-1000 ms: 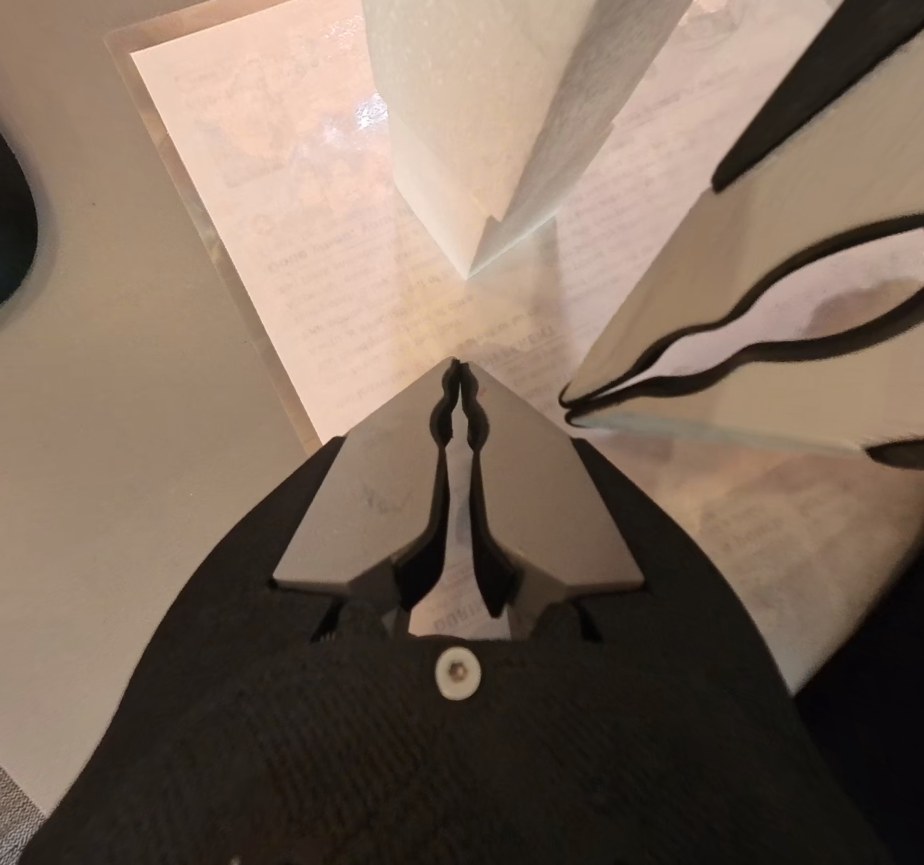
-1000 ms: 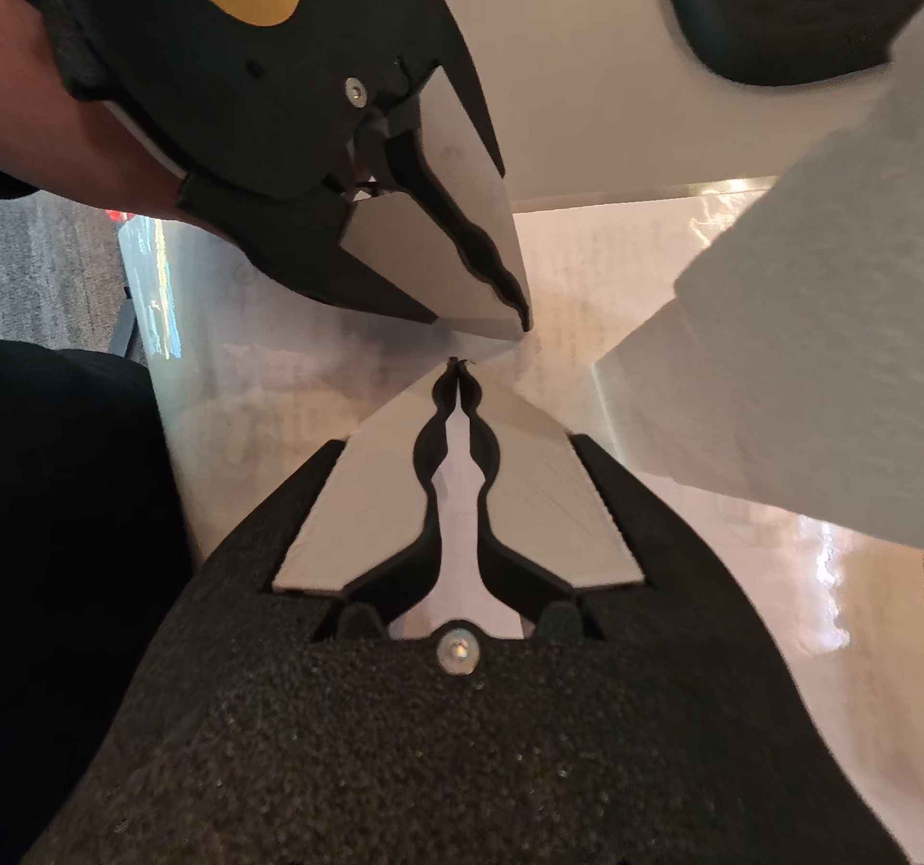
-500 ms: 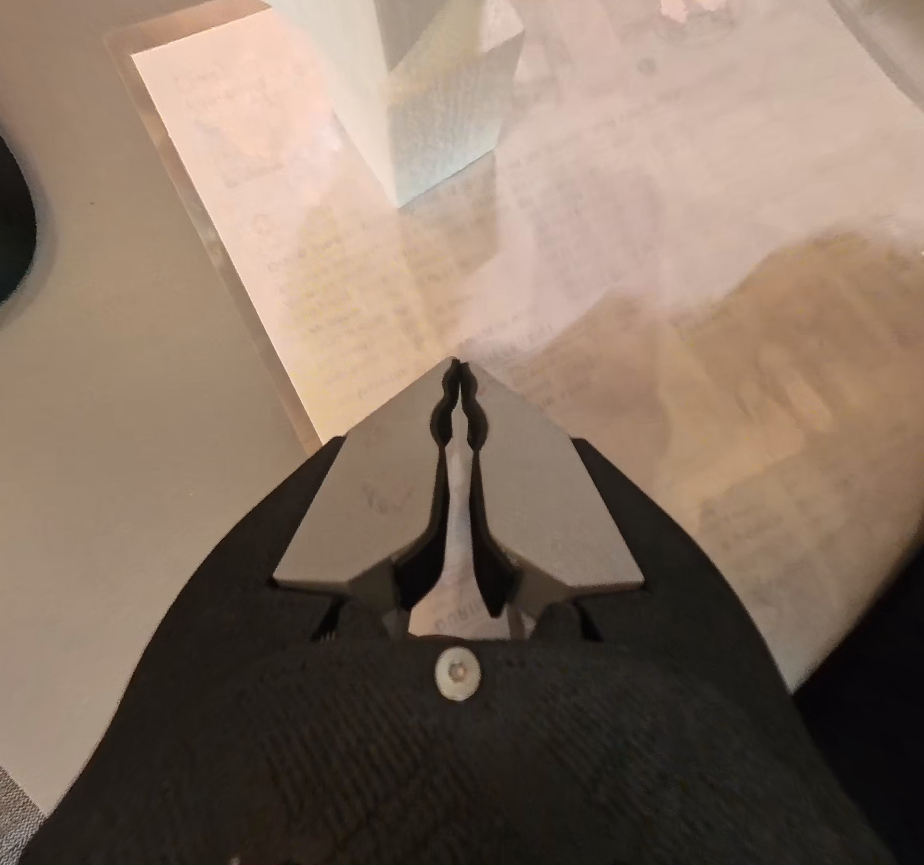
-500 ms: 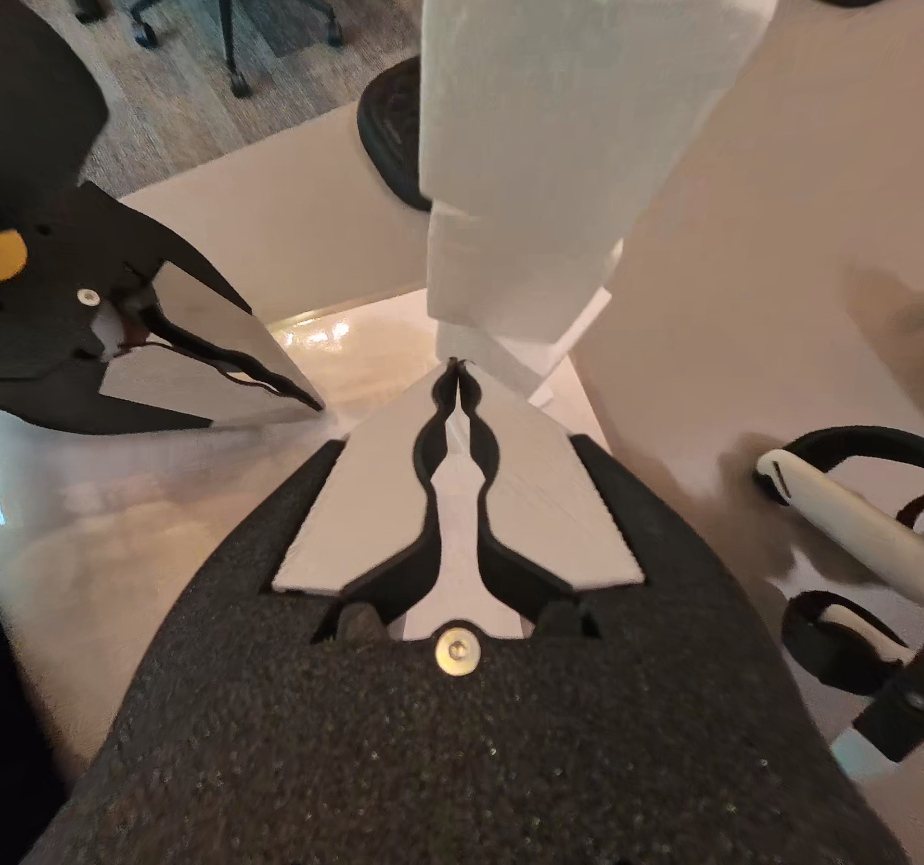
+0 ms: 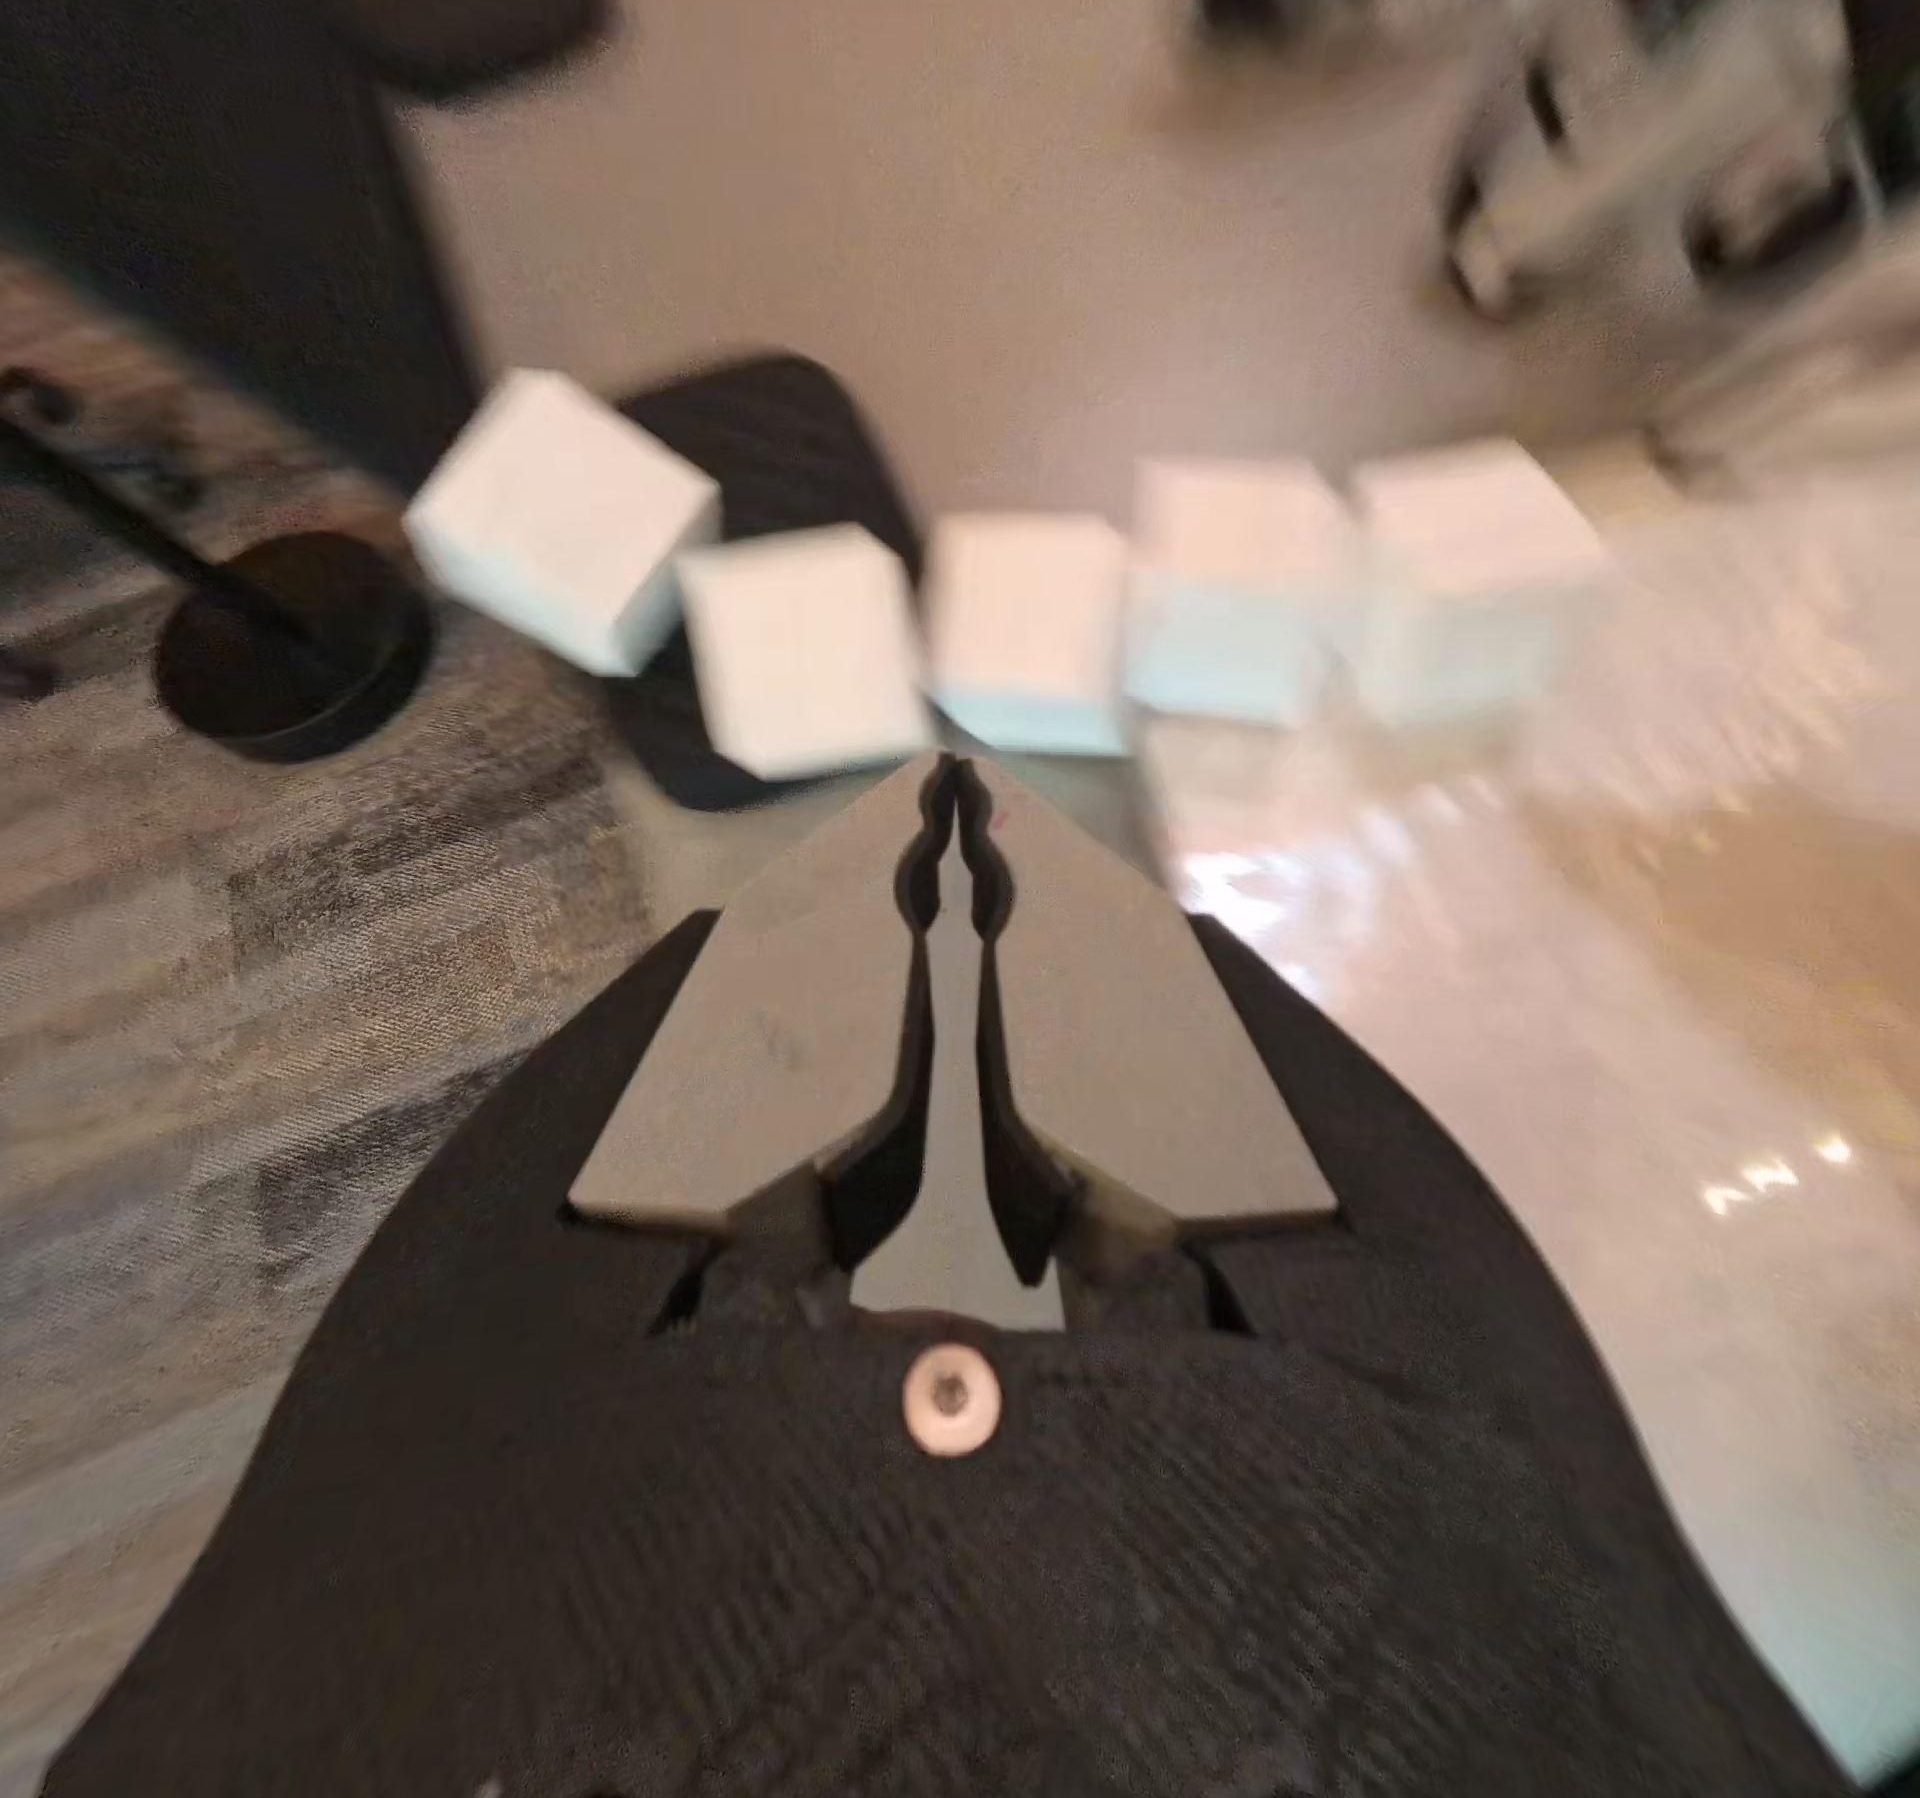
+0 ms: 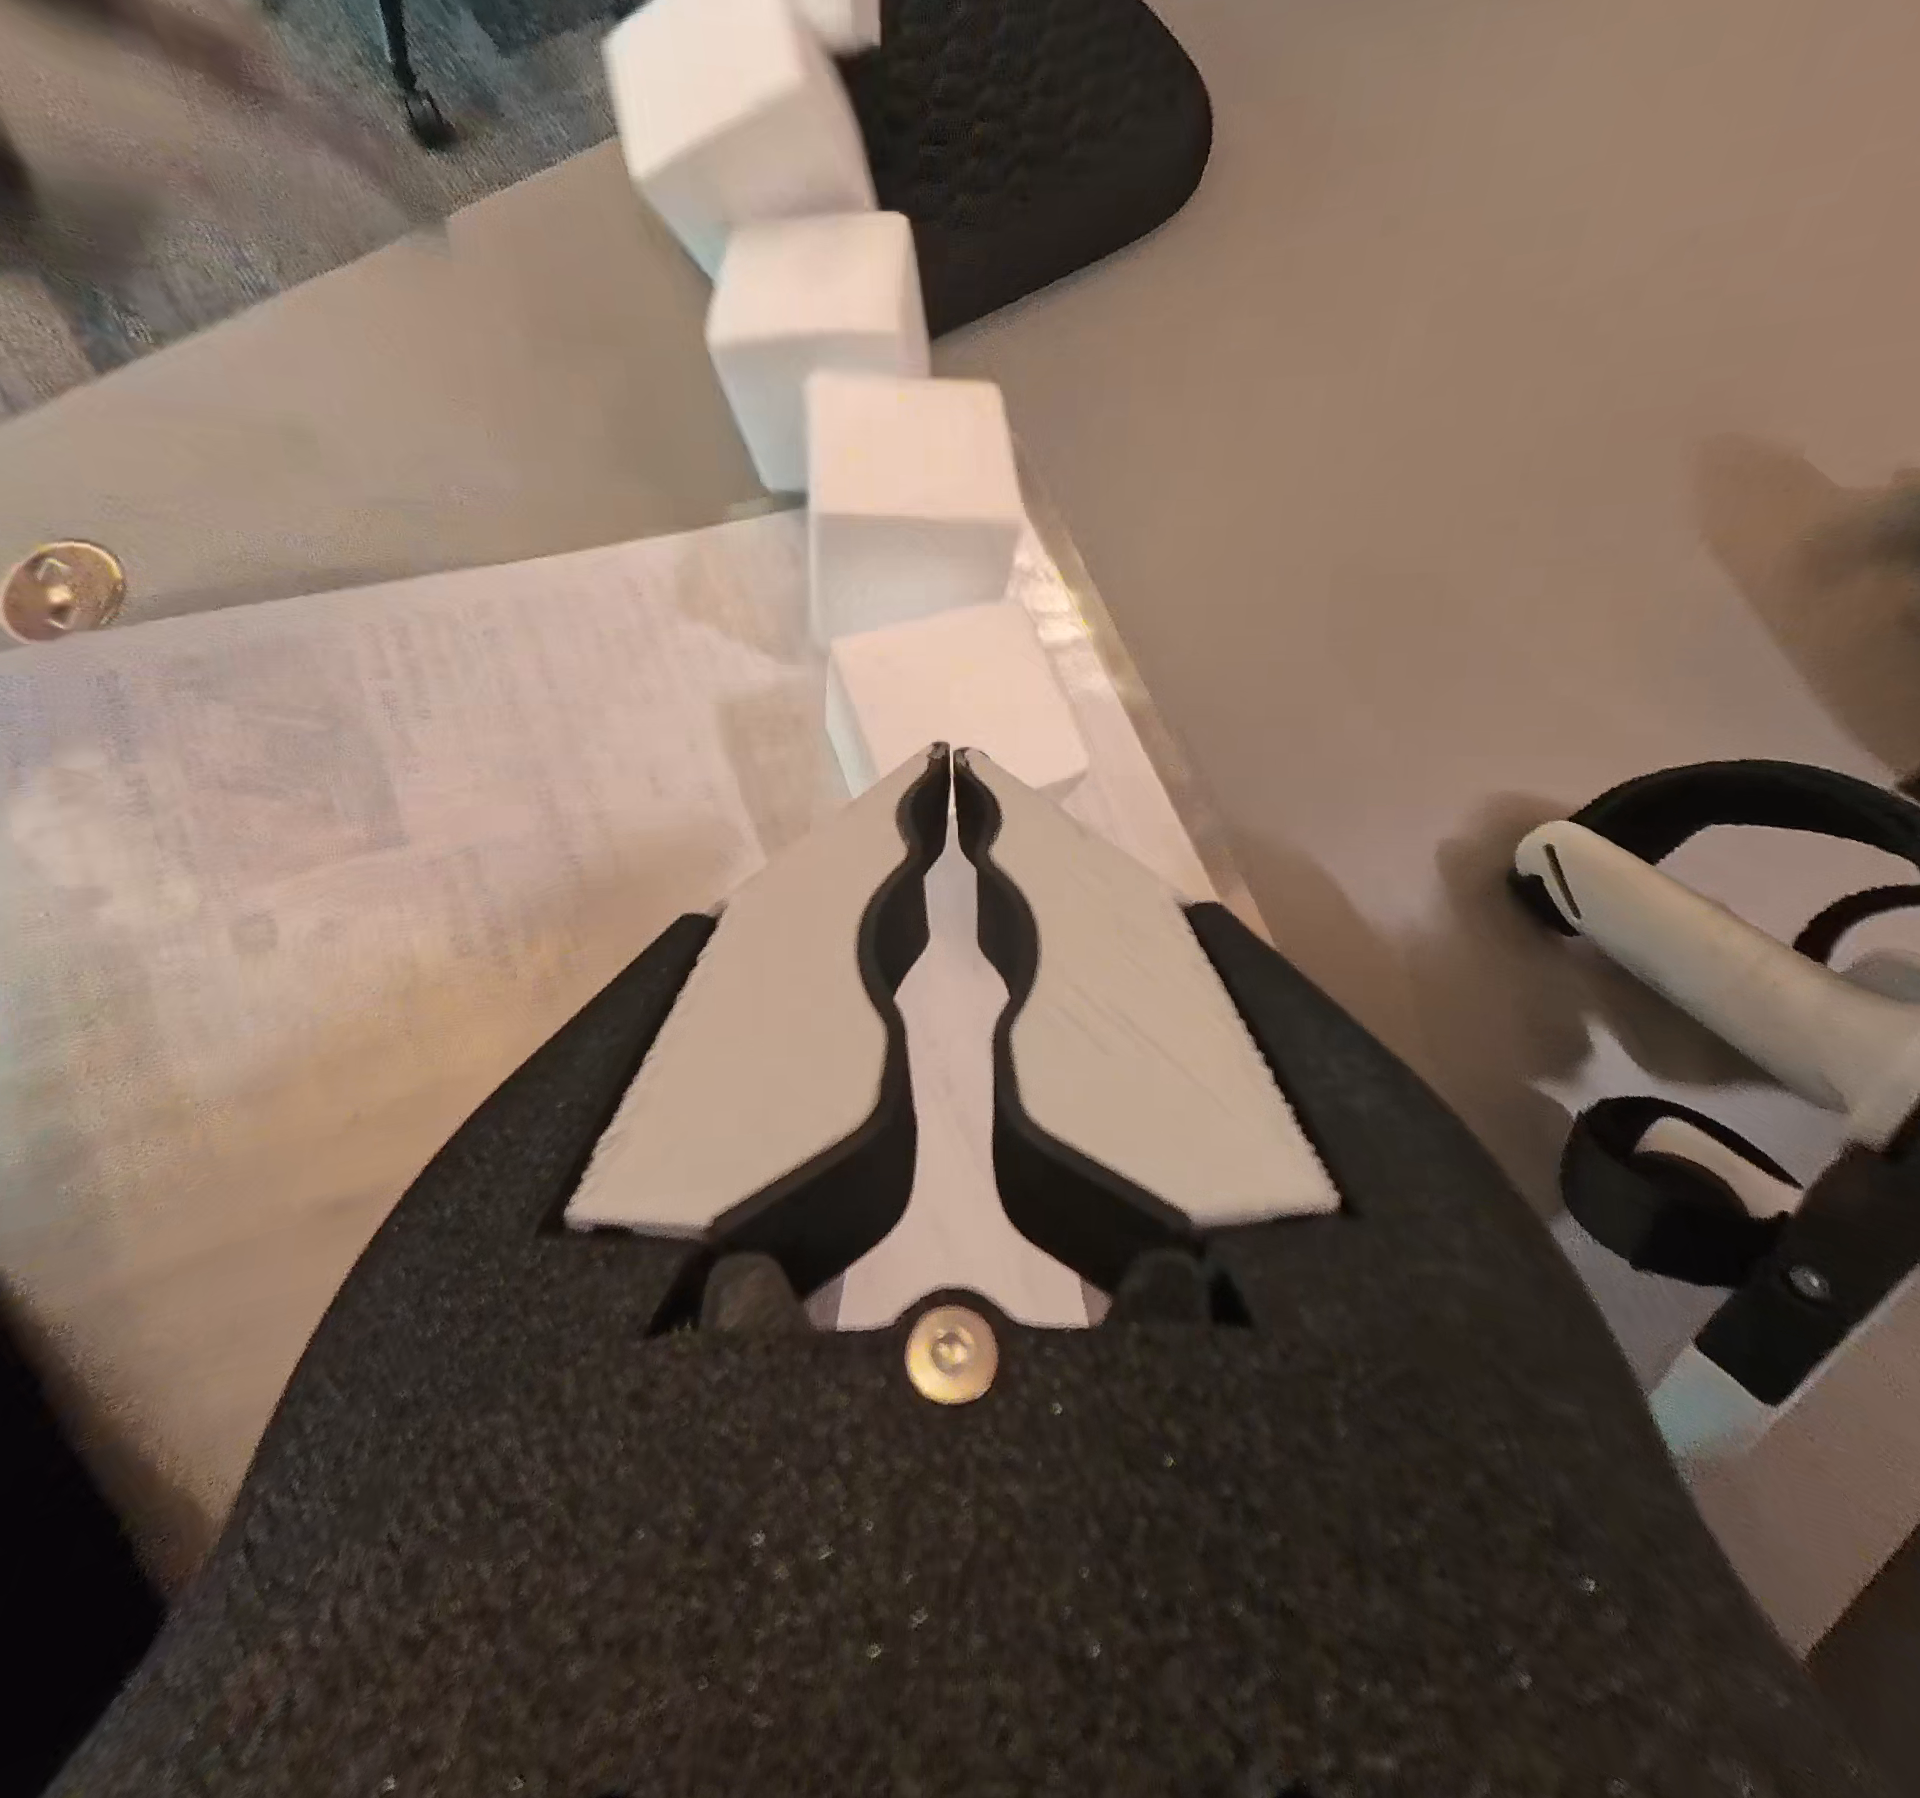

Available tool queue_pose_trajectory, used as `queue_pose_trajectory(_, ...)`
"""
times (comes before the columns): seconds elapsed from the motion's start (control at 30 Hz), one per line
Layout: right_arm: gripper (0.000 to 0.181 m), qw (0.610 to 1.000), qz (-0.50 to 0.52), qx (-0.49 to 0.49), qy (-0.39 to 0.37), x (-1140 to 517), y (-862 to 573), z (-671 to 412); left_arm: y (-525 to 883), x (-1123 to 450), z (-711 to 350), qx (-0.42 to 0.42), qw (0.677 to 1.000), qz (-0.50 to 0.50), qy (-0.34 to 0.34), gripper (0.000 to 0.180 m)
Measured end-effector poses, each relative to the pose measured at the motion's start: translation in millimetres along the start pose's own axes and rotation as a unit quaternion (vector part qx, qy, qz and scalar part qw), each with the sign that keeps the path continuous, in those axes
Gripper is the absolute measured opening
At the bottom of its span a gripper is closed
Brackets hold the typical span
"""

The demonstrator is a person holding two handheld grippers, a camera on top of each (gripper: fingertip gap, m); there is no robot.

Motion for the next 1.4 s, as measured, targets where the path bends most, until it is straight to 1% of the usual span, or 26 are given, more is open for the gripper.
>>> queue_pose_trajectory(0.03,0.0,1.0,-0.002,-0.005,-0.002,4,-1,1,38,16,-6,0.046,0.998,-0.023,-0.026,0.0)
queue_pose_trajectory(0.07,0.0,1.0,-0.004,-0.008,-0.002,7,-3,3,79,22,-4,0.093,0.995,-0.044,-0.016,0.0)
queue_pose_trajectory(0.1,0.0,1.0,-0.006,-0.011,0.001,9,-3,5,118,17,3,0.146,0.988,-0.053,0.017,0.0)
queue_pose_trajectory(0.13,0.0,1.0,-0.007,-0.012,0.006,9,-3,8,149,5,11,0.198,0.978,-0.041,0.044,0.0)
queue_pose_trajectory(0.2,0.0,1.0,-0.012,-0.015,0.018,6,-1,15,178,-26,16,0.279,0.959,0.029,0.045,0.0)
queue_pose_trajectory(0.23,0.0,0.999,-0.014,-0.016,0.025,4,1,16,179,-40,13,0.304,0.949,0.071,0.042,0.0)
queue_pose_trajectory(0.27,0.0,0.999,-0.017,-0.016,0.028,3,2,17,175,-51,9,0.307,0.946,0.09,0.046,0.0)
queue_pose_trajectory(0.33,0.001,0.999,-0.017,-0.016,0.023,3,4,15,156,-68,7,0.292,0.945,0.126,0.075,0.0)
queue_pose_trajectory(0.4,0.003,0.999,-0.017,-0.022,0.019,6,3,12,135,-77,11,0.285,0.937,0.176,0.1,0.0)
queue_pose_trajectory(0.47,0.006,0.999,-0.02,-0.027,0.021,8,2,13,125,-70,12,0.272,0.944,0.168,0.08,0.0)
queue_pose_trajectory(0.57,0.008,0.999,-0.025,-0.029,0.034,8,1,20,115,-42,11,0.276,0.946,0.162,0.042,0.0)
queue_pose_trajectory(0.7,0.009,0.998,-0.027,-0.033,0.047,8,-1,30,103,0,17,0.235,0.964,0.12,0.03,0.0)
queue_pose_trajectory(0.8,0.01,0.998,-0.028,-0.037,0.049,9,-2,33,96,12,28,0.193,0.973,0.102,0.073,0.0)
queue_pose_trajectory(0.87,0.011,0.998,-0.031,-0.038,0.05,10,-3,34,89,7,38,0.17,0.972,0.11,0.115,0.001)
queue_pose_trajectory(0.9,0.013,0.997,-0.033,-0.038,0.052,9,-3,35,84,5,39,0.156,0.973,0.128,0.113,0.015)
queue_pose_trajectory(0.93,0.014,0.997,-0.036,-0.036,0.054,9,-2,36,80,5,37,0.143,0.973,0.148,0.101,0.045)
queue_pose_trajectory(0.97,0.015,0.997,-0.04,-0.034,0.056,9,-1,37,77,4,36,0.131,0.972,0.165,0.1,0.067)
queue_pose_trajectory(1.0,0.015,0.997,-0.047,-0.033,0.059,9,1,37,76,2,35,0.124,0.973,0.162,0.106,0.073)
queue_pose_trajectory(1.1,0.02,0.994,-0.071,-0.03,0.077,8,9,43,72,-8,38,0.109,0.967,0.162,0.164,0.078)
queue_pose_trajectory(1.17,0.023,0.993,-0.076,-0.024,0.091,5,14,48,65,-11,40,0.09,0.965,0.177,0.173,0.081)
queue_pose_trajectory(1.2,0.023,0.992,-0.078,-0.021,0.096,4,16,51,63,-14,44,0.087,0.962,0.178,0.188,0.08)
queue_pose_trajectory(1.27,0.024,0.992,-0.075,-0.011,0.1,3,19,53,59,-19,53,0.076,0.956,0.169,0.227,0.07)
queue_pose_trajectory(1.33,0.024,0.992,-0.075,-0.004,0.105,2,20,54,51,-24,62,0.053,0.947,0.165,0.269,0.064)
queue_pose_trajectory(1.4,0.024,0.989,-0.091,-0.002,0.118,-2,24,55,46,-24,60,0.025,0.951,0.148,0.27,0.064)
Point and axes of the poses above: each gripper's, where its closed fingertips meet, x back along the fingers, z out of its underside, y = z × x across the jaws, the point moved 10 cm from there along x, back along the fingers, and after that the axes turned 14 degrees about z, right-handed, at the moved point
